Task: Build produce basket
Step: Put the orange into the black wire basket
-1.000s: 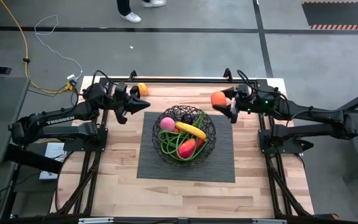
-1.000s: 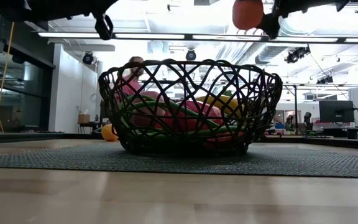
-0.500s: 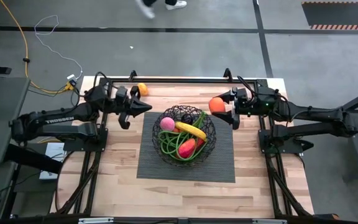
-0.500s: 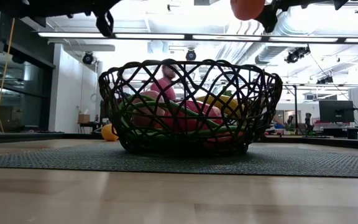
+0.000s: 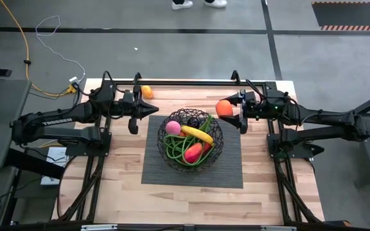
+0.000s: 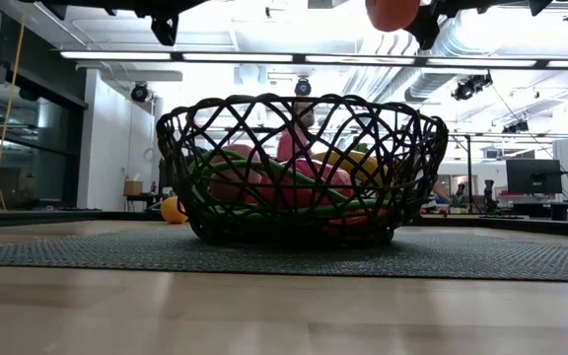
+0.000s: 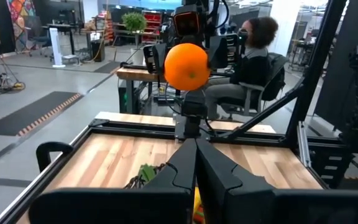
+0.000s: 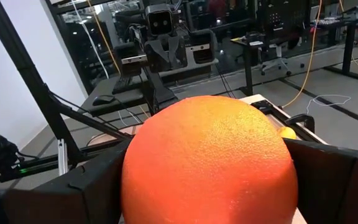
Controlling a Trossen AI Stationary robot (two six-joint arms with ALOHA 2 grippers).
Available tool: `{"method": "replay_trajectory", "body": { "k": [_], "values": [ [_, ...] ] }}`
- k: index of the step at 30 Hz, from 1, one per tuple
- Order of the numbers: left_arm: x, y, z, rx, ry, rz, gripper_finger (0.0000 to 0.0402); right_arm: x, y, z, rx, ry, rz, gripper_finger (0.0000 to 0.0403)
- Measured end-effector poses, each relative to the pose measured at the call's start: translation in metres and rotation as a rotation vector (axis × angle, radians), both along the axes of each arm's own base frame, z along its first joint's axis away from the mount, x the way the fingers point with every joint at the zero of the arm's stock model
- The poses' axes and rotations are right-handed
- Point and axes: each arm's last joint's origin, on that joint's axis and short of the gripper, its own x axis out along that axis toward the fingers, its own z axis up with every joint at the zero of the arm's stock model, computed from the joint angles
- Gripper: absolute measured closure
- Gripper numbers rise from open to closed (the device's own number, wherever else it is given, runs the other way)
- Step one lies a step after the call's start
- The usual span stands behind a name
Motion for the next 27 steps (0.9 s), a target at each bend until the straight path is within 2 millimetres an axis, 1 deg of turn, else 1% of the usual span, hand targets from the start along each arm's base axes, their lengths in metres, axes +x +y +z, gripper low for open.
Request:
{"method": "replay_trajectory", "body": {
  "k": [6,8,10,13,16,20,23,27],
  "values": [
    [0.000,0.000,0.000,0.000,0.000,0.014,0.0401,0.000,0.000,0.000,0.010,-0.001,-0.001,0.0075],
    [0.000,0.001,0.000,0.000,0.001,0.016,0.0401,0.001,-0.001,-0.001,0.052,0.001,-0.014,0.0075],
    [0.000,0.001,0.000,0.000,0.001,0.019,0.0401,0.007,-0.001,-0.005,0.100,0.018,-0.012,0.0075],
    [0.000,0.001,0.000,0.000,0.001,0.026,0.0401,0.026,0.004,-0.015,0.126,0.101,0.040,0.0075],
    [0.000,0.001,0.000,0.001,0.001,0.040,0.0401,0.049,0.015,-0.021,0.096,0.189,0.142,0.0075],
    [0.000,0.002,0.000,0.002,0.001,0.053,0.0401,0.077,0.030,-0.036,0.069,0.342,0.225,0.0075],
    [0.000,0.002,0.000,0.001,0.001,0.053,0.0401,0.090,0.041,-0.050,0.042,0.473,0.281,0.0075],
    [0.000,0.002,0.000,0.001,0.001,0.053,0.0401,0.100,0.054,-0.067,-0.018,0.608,0.351,0.0075]
  ]
}}
